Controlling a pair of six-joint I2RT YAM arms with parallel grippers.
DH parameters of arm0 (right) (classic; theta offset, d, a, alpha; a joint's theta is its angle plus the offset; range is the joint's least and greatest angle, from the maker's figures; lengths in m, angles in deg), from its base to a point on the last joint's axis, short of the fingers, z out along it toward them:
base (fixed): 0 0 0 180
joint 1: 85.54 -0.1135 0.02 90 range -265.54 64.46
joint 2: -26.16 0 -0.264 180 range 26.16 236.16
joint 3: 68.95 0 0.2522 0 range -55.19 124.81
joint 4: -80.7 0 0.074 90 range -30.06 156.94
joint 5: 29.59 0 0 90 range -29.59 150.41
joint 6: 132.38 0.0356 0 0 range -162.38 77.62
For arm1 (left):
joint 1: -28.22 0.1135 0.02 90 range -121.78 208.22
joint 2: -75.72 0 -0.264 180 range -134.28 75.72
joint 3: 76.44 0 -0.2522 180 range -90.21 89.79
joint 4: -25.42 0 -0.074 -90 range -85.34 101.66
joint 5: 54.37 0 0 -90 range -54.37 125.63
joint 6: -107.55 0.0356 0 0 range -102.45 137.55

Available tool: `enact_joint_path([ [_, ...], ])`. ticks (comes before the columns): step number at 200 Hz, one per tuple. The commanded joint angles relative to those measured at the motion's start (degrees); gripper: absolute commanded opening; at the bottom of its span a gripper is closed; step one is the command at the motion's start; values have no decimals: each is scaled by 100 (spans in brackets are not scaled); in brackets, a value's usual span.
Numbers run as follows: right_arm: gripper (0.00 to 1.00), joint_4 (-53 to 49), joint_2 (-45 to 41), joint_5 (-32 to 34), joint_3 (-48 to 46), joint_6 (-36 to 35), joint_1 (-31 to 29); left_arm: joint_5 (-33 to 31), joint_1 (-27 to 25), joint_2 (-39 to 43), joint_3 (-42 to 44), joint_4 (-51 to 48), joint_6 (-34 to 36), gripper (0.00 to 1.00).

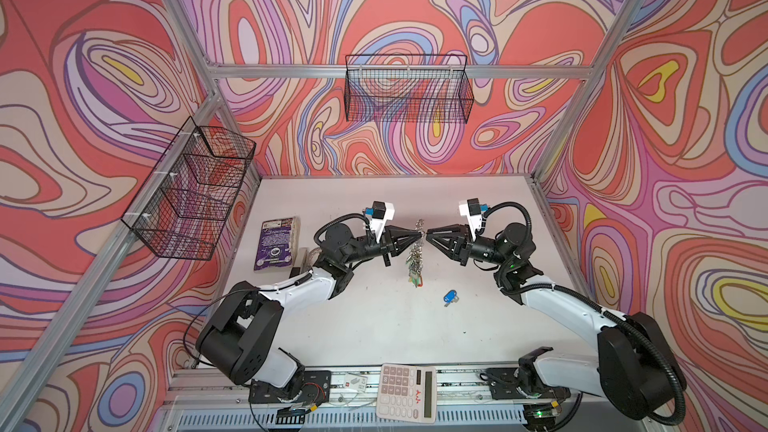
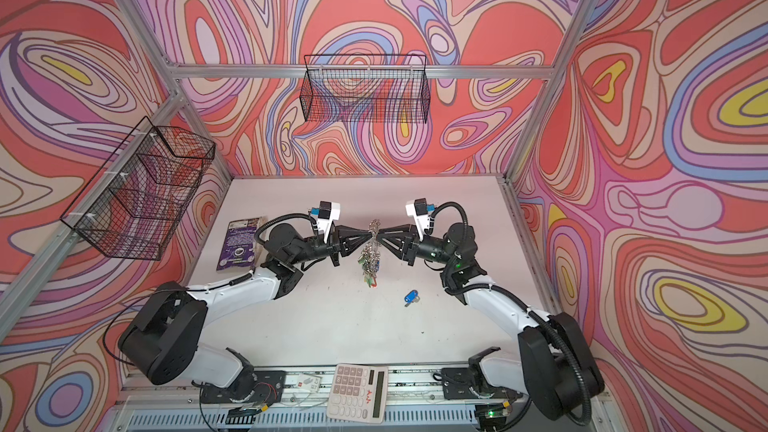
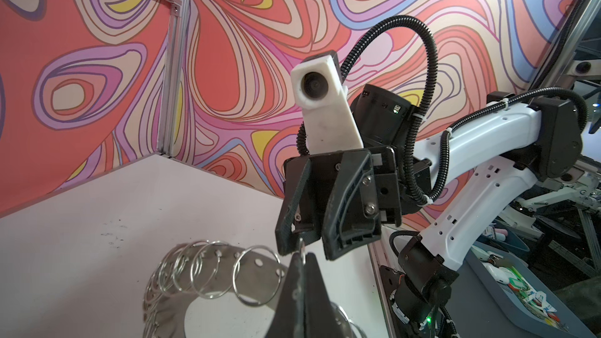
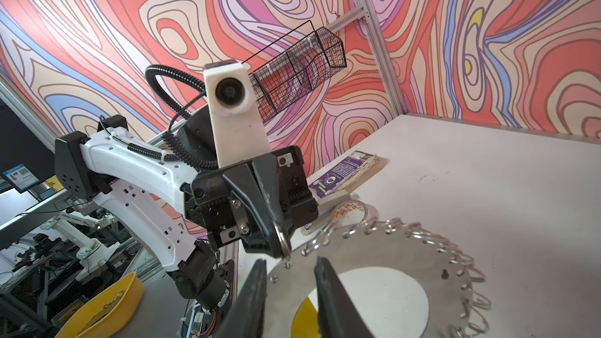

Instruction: Put the keys on the keyring

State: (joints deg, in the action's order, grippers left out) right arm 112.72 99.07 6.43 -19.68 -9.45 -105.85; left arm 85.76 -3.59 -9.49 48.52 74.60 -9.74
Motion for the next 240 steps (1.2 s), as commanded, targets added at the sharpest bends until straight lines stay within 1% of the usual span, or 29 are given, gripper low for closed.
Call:
enact_joint_path([
  [1, 28, 343, 124, -182, -35, 182, 1, 161, 35, -5, -223, 729, -110, 0],
  [29, 28, 573, 203, -254, -8, 335, -30, 212, 35, -57, -247, 744, -144, 0],
  [57, 29, 589, 220, -265, 8, 341, -86, 206, 35, -70, -249, 721, -145, 0],
  [104, 26, 641, 378, -287, 35, 346, -202, 188, 35, -110, -260, 726, -189, 0],
  [130, 22, 695, 466, -278, 70, 371, -267, 195, 35, -127, -258, 719, -196, 0],
  [144, 18, 757, 486, -263, 70, 404, -305, 197, 39, -136, -249, 686, -182, 0],
  [188, 0, 850, 409, -249, 27, 450, -319, 202, 35, -108, -258, 295, 25, 0],
  [225, 0, 866, 300, -171, -17, 442, -320, 230, 35, -95, -276, -16, 172, 0],
  [240, 0, 795, 264, -140, -17, 409, -322, 146, 35, -58, -237, -78, 240, 0],
])
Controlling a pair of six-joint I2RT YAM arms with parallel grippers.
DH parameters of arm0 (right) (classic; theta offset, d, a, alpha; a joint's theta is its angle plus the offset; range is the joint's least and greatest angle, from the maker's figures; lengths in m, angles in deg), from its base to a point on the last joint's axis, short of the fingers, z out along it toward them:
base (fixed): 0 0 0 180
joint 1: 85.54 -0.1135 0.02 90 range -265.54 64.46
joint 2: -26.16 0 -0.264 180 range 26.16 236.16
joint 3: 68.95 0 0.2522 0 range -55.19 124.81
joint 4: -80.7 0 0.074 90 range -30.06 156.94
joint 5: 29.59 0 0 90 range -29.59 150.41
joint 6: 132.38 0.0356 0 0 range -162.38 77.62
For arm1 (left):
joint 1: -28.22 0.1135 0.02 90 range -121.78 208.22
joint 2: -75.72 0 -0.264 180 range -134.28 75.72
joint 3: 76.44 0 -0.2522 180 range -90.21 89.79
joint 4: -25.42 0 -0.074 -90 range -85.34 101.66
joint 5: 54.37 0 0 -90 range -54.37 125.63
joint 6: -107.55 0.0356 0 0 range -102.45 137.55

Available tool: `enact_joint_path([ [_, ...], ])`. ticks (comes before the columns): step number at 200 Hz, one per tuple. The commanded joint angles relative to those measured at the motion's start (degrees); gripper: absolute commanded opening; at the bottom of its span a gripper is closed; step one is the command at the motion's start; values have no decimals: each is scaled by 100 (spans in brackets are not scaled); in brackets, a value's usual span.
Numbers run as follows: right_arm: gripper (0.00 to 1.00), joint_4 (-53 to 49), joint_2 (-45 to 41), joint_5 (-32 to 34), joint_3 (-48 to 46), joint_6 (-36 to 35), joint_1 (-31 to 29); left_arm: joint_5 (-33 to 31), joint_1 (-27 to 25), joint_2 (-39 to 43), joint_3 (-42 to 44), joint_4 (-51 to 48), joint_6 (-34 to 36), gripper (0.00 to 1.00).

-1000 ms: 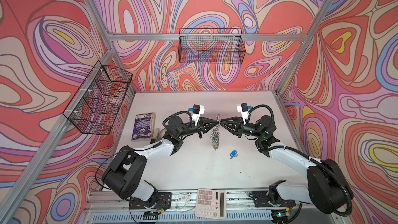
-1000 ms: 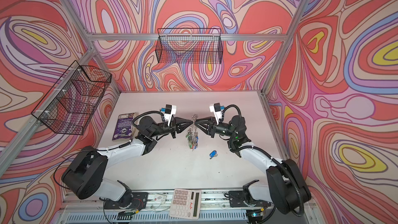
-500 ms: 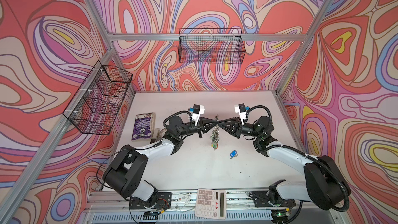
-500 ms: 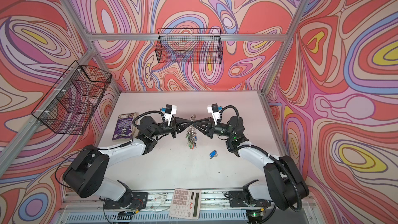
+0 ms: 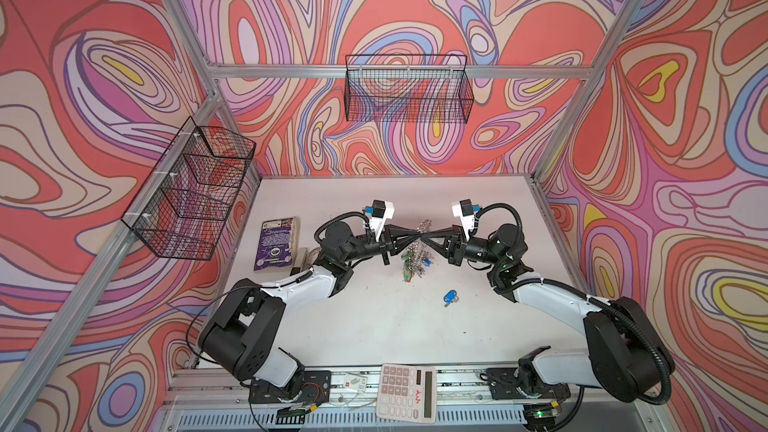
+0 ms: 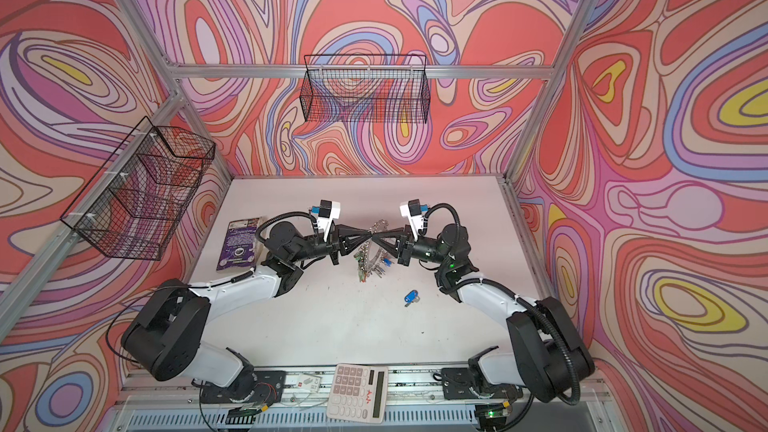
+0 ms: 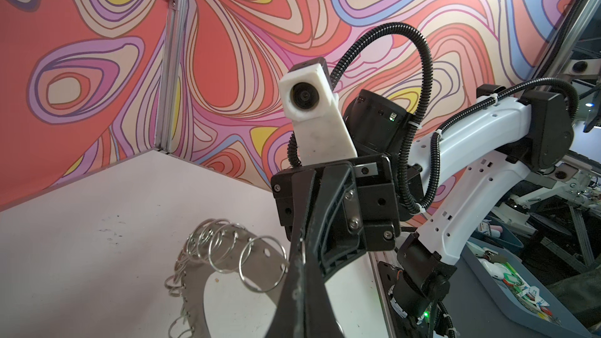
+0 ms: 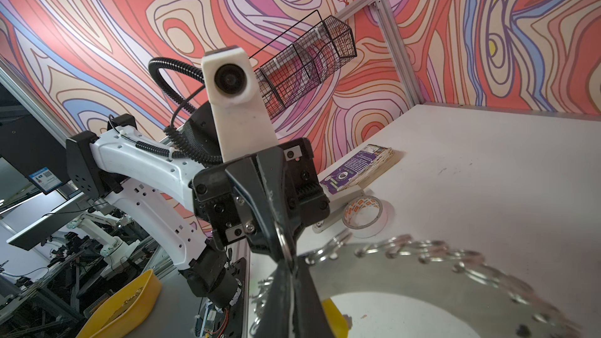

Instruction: Put the keys on the keyring

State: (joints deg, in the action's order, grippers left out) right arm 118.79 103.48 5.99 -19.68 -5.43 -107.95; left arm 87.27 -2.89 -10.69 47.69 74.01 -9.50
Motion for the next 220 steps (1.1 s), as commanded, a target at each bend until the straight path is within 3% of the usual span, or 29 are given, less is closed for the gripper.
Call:
enact_joint_path([
  [1, 0, 179, -185, -98, -13, 6, -107, -9, -35, 67, -151, -24, 221, 0],
  [40, 7, -245, -352, -70, 25, -229, -106, 49, -35, 116, -193, -156, 260, 0],
  [123, 15, 69, -349, -232, 107, -6, -99, 48, -46, 126, -176, -209, 272, 0],
  [184, 11, 35, -419, -228, 115, -96, -81, 10, -53, 92, -179, -381, 334, 0],
  [220, 2, 345, -393, -237, 71, 80, -86, -70, -53, 120, -208, -664, 472, 0],
])
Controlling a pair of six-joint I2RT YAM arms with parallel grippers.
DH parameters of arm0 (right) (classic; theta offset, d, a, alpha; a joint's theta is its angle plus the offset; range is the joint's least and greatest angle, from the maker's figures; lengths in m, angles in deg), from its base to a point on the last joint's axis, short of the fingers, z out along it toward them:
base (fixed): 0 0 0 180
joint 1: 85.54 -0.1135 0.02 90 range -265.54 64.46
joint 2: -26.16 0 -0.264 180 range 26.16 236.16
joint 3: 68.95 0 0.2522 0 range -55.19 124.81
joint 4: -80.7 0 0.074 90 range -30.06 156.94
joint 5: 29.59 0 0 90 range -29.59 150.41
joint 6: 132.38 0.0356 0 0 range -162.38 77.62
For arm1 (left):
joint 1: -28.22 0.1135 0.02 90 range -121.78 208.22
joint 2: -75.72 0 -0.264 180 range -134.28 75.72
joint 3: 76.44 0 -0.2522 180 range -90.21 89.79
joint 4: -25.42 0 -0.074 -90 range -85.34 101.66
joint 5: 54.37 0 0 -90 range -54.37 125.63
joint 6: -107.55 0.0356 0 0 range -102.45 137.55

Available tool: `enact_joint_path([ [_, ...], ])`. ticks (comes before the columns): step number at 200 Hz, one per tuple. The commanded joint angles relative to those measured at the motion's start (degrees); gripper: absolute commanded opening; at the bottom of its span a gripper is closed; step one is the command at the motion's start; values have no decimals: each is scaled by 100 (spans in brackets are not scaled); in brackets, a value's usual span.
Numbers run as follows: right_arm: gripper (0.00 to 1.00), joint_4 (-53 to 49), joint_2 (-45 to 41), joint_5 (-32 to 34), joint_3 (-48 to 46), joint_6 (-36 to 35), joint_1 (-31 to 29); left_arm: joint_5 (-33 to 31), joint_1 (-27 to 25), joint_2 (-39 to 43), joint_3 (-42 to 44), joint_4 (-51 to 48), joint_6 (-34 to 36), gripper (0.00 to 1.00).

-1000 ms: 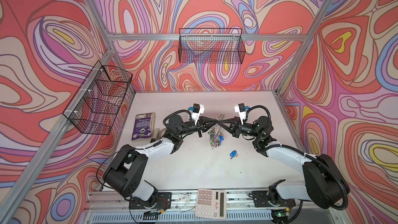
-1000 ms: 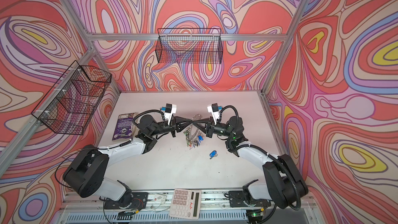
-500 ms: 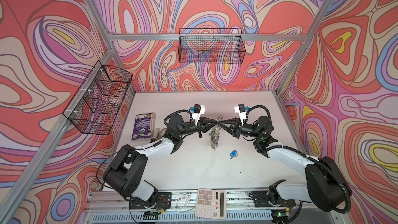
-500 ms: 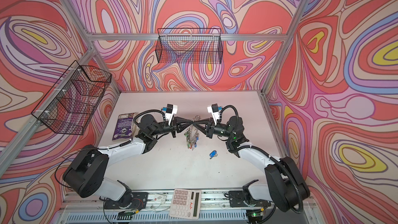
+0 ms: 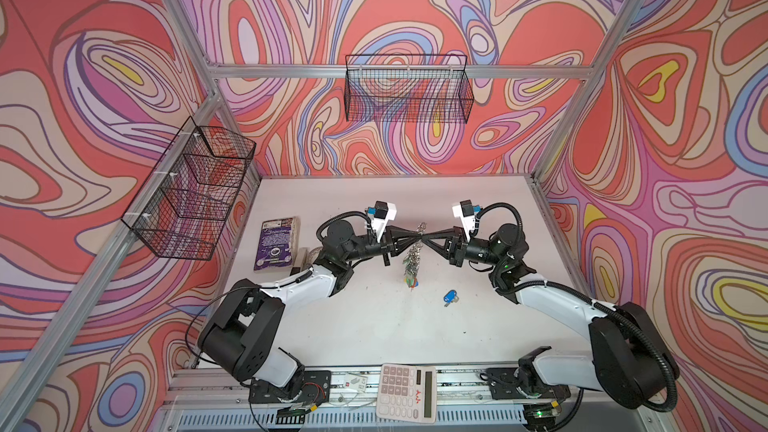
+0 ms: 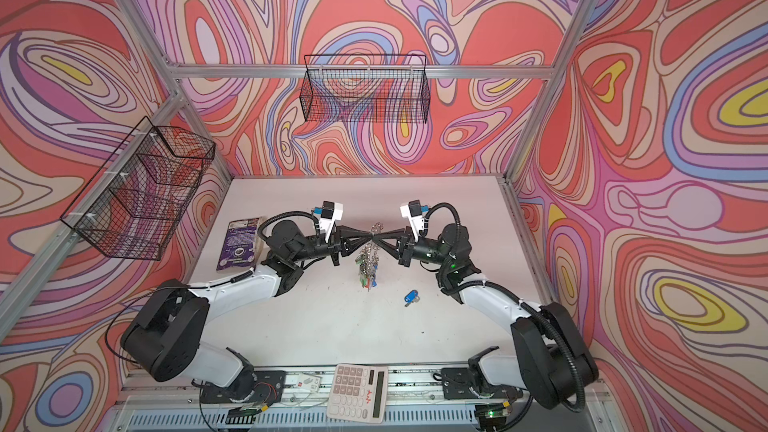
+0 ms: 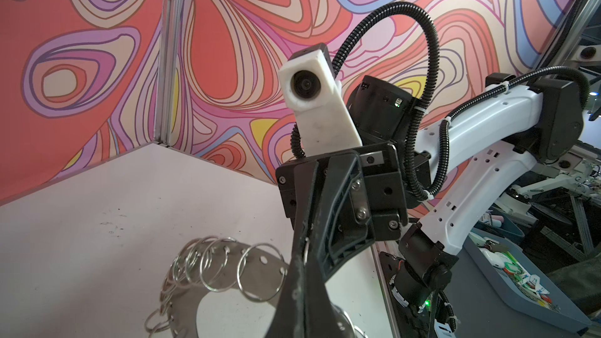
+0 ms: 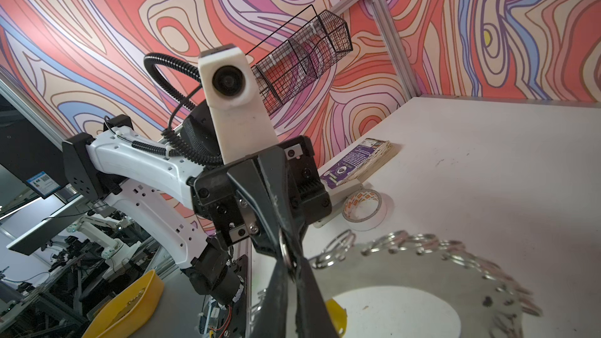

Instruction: Put the keys on the keyring

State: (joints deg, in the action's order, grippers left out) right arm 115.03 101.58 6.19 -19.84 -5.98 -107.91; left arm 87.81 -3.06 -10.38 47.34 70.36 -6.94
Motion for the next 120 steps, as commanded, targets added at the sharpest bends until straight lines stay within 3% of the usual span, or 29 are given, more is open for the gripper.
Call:
enact_joint_path([
  [1, 1, 728, -203, -256, 86, 137, -87, -127, -35, 87, -174, -307, 217, 0],
  [63, 0, 1051, -170, -169, -105, 365, -88, -240, -44, 211, -248, -738, 312, 0],
  [91, 0, 487, -251, -169, -94, 58, -86, -115, -44, 471, -264, -778, 259, 0],
  [100, 13, 330, -272, -248, -57, -9, -39, -214, -44, 581, -263, -962, 377, 0],
  [120, 25, 776, -426, -243, -244, 407, 321, -402, -43, 755, -308, -1477, 668, 0],
])
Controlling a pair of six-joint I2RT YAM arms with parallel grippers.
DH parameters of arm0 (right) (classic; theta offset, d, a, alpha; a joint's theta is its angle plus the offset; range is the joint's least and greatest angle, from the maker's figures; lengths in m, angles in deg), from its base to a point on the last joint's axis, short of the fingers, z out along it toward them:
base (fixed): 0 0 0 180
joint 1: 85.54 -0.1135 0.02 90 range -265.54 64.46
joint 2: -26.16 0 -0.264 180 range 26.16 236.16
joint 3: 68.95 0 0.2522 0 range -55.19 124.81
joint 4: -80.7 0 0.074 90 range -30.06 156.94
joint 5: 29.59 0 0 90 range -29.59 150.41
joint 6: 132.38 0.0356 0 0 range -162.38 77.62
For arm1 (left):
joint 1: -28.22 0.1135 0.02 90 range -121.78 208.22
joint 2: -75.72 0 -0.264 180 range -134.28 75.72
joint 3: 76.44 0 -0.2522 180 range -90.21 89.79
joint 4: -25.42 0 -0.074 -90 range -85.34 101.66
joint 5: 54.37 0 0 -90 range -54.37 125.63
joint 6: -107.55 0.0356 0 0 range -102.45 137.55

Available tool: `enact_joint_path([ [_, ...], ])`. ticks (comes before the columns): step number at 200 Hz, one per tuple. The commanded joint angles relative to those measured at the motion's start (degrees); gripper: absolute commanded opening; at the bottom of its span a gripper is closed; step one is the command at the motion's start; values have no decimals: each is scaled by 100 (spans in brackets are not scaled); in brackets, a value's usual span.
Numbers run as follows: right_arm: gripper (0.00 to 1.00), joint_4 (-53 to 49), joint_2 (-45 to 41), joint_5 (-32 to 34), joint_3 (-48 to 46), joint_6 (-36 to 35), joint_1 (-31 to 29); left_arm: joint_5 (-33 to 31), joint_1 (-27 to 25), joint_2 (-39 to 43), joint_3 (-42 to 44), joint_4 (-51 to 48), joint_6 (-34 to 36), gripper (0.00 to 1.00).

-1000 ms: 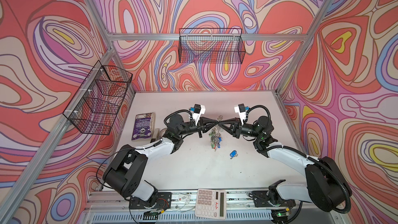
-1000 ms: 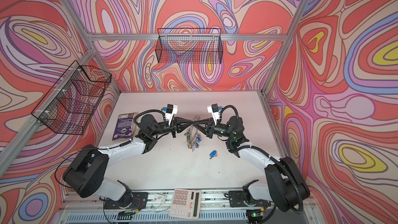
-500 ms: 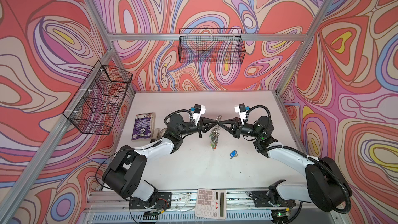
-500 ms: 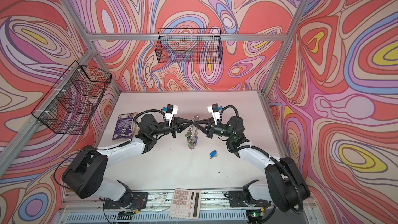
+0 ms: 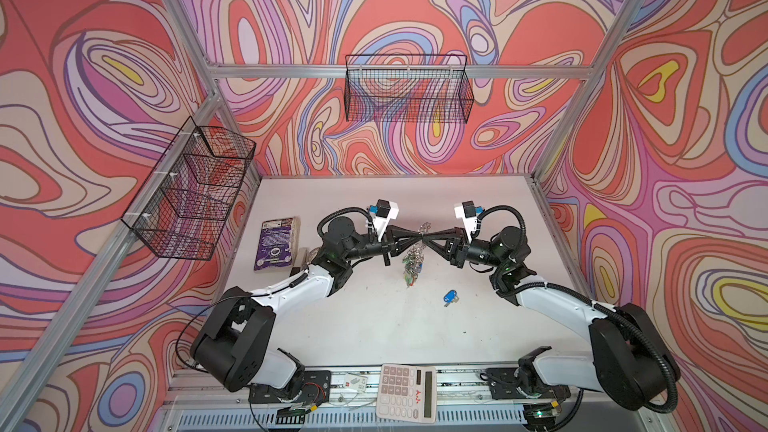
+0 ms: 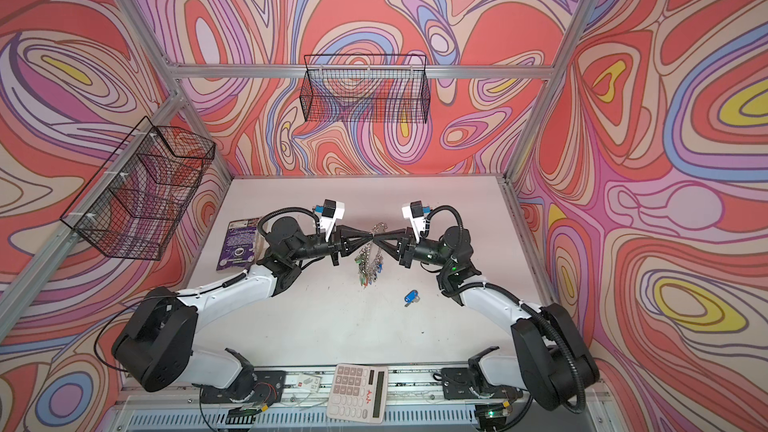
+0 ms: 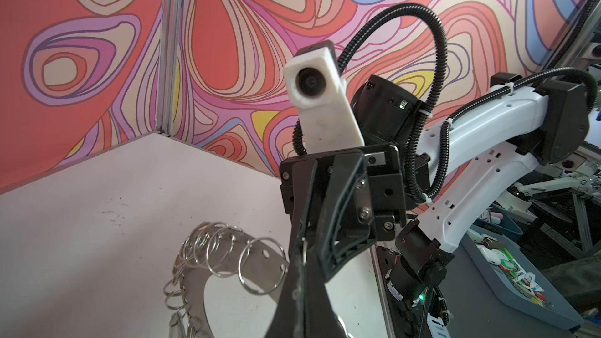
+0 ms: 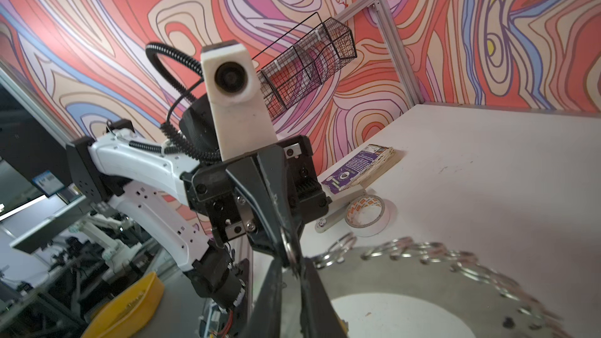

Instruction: Put the keys on the keyring

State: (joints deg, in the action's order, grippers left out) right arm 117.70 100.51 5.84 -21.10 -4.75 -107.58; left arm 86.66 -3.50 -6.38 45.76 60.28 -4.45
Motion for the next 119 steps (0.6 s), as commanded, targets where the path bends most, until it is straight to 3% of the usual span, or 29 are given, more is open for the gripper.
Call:
enact_joint_path([
  [1, 25, 538, -326, -201, -128, 309, 310, -286, 0, 359, -154, -477, 426, 0],
  [45, 40, -244, -735, 17, -130, -41, 608, -72, 8, 417, -288, -751, 510, 0],
  [64, 50, 105, -834, -115, -182, 160, 604, 103, 0, 501, -464, -1499, 1008, 0],
  [80, 57, 433, -825, -377, -209, 299, 598, 420, 3, 537, -466, -1372, 1061, 0],
  [107, 59, 541, -802, -659, -270, 330, 546, 813, 8, 371, -491, -755, 818, 0],
  [119, 53, 592, -765, -768, -271, 363, 522, 1016, 8, 261, -572, -576, 710, 0],
])
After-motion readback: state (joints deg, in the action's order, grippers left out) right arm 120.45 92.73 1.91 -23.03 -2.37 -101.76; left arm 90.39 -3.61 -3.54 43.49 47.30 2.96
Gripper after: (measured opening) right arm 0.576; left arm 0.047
